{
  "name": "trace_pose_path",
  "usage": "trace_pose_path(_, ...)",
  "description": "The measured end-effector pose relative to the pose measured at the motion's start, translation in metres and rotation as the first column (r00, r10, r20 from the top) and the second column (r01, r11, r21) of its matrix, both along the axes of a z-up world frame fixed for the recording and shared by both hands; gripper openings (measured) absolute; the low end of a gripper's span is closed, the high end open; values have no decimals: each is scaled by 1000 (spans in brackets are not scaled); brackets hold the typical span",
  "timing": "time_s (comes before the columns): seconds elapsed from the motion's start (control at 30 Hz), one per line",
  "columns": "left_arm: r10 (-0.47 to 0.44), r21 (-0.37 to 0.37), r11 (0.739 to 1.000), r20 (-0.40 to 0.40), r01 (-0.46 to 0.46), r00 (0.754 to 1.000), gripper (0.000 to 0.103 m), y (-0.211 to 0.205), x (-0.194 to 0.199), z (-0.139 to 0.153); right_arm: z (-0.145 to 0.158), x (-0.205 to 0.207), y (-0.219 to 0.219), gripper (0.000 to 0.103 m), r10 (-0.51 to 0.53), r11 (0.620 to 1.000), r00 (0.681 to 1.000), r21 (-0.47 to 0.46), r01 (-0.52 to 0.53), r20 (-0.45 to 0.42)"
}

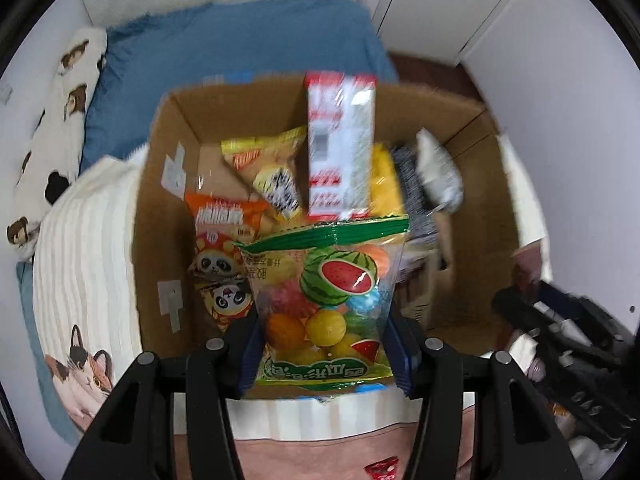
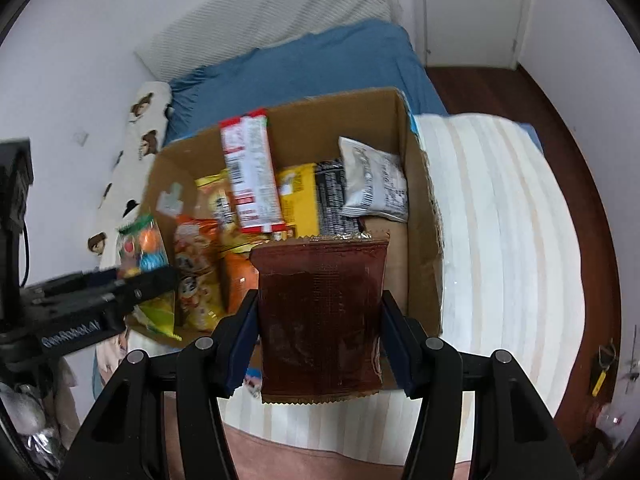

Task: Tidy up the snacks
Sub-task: 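Carry both packets into the box and open both tools, then move both tools back from the box toward the last snacks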

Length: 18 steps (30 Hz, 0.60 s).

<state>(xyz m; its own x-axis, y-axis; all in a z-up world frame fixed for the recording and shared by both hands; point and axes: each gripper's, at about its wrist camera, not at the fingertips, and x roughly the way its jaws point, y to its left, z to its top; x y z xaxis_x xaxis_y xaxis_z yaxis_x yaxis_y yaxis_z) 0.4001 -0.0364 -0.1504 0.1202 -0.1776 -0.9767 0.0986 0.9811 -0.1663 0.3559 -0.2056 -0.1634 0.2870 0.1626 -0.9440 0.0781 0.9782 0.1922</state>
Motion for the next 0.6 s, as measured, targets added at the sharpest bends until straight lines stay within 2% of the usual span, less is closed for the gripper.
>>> trace_pose_path(0.07,21,-2,1000,-52,-21,998,51,2,6,-16,-13,6,-5,67,-29,1000,999,3,29,-27)
trace_pose_path(0.13,31,-15,999,-85,-33,996,53,5,9,-30,-21,11,-6,91,-34,999,998,6,34,-50)
trace_pose_path(0.17,36,-11,999,-88,-37,995,57,7,9,-33,-24,12,-6,93,-31,1000,998,-1,31,-57)
trace_pose_path(0.23,37,-13,999,-85,-38,996,63,9,8,-36,-28,12,-5,93,-21,1000,997,-20,19,-74)
trace_pose_path(0.27,37,-10,999,-83,-38,996,73,9,8,-37,-31,13,-5,94,-18,1000,997,-22,16,-79)
trace_pose_path(0.3,36,-9,999,-84,-37,996,87,10,8,-37,-33,13,-4,94,-14,1000,996,-24,12,-87)
trace_pose_path(0.33,36,-7,999,-81,-37,996,91,11,8,-38,-35,12,-3,95,-13,1000,996,-27,10,-92)
trace_pose_path(0.43,34,13,999,-71,-33,997,92,13,7,-38,-38,11,2,96,2,999,995,-44,-7,-99)
trace_pose_path(0.6,32,3,999,-21,-32,999,92,16,-2,-29,-36,6,11,96,25,997,996,-69,-31,-84)
